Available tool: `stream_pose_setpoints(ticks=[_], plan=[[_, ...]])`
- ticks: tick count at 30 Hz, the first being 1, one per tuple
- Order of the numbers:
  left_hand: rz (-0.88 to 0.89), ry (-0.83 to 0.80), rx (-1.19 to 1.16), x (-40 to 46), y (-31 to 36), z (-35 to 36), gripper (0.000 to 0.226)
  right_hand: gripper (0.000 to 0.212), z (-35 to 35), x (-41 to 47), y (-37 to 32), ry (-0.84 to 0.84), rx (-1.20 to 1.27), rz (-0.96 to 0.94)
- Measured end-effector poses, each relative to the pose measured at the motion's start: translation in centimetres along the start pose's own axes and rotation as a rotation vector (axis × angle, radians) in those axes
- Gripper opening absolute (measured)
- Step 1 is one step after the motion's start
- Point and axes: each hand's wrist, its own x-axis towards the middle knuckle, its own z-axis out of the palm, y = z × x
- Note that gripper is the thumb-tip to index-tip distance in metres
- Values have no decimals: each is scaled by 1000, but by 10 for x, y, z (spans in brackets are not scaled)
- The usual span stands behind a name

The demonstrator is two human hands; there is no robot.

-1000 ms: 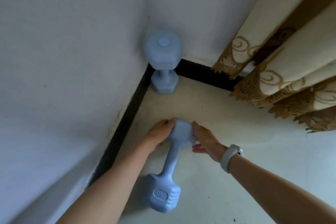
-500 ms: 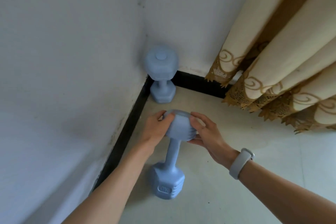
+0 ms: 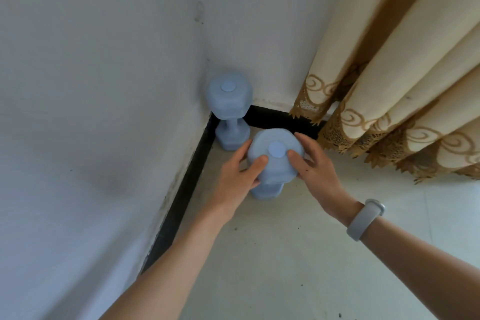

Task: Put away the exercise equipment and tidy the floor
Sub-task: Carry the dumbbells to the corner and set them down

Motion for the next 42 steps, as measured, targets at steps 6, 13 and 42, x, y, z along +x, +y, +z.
stream_pose_setpoints(ticks=[6,13,42], plan=[[-101,86,-88,15,10,8,45,33,0,8,-10,-71,138,230],[2,72,-109,47,24,16,29,43,-3,45,-12,19,111,110],[-15,56,1145,-224,284,28,43,38,-31,-185,-312,16,-556,327]])
